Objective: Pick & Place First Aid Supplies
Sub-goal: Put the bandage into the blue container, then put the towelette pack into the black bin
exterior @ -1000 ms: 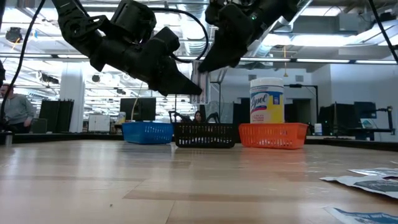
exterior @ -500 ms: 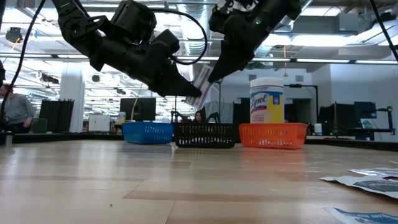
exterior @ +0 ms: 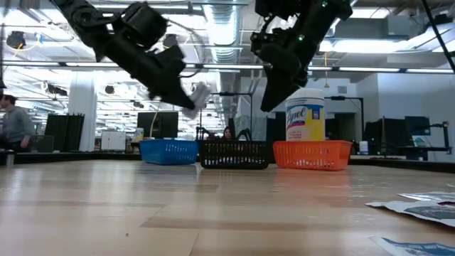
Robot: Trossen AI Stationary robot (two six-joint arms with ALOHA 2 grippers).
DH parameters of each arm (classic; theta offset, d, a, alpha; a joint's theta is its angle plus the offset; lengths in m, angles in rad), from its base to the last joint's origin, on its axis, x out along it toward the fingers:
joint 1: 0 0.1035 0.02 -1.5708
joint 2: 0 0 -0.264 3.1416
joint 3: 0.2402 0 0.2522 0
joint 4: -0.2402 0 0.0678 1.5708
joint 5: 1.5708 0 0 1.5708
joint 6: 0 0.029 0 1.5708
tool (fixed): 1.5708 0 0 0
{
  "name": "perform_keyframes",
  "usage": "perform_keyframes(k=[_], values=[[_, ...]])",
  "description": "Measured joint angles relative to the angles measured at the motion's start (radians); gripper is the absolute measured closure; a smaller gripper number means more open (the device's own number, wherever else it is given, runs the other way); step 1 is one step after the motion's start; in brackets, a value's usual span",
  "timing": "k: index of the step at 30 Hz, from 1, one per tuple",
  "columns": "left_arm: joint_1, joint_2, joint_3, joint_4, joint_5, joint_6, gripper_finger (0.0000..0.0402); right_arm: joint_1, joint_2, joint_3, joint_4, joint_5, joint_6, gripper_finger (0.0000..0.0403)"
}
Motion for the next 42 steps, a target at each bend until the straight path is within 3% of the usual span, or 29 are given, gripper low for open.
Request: perform_keyframes(k=[3, 9, 15, 22, 31, 36, 42], values=[[0.156, -0.07, 0.0, -0.131, 0.077, -0.081, 0.0392, 0.008, 0.0, 0.0, 0.018, 0.0, 0.001, 0.0283], [0.404, -0.013, 0.0, -0.199, 0.413, -0.104, 0.0395, 0.014, 0.0, 0.0, 0.073, 0.0, -0.01, 0.028], [0.493, 0.117, 0.0, -0.077, 0.472, -0.065, 0.0372, 0.018, 0.0, 0.0, 0.082, 0.0, -0.01, 0.028], [0.511, 0.14, 0.0, -0.019, 0.466, 0.007, 0.0327, 0.027, 0.0, 0.0, 0.082, -0.002, -0.01, 0.028], [0.5, -0.135, 0.0, -0.018, 0.457, 0.048, 0.031, 0.034, -0.009, 0.0, 0.021, -0.039, -0.055, 0.0279], [0.443, -0.247, 0.0, -0.027, 0.486, 0.015, 0.0312, 0.051, -0.049, -0.002, -0.113, -0.094, -0.115, 0.028], [0.327, -0.247, 0.0, -0.034, 0.498, -0.015, 0.0312, 0.051, -0.149, -0.083, -0.149, -0.083, -0.042, 0.028]])
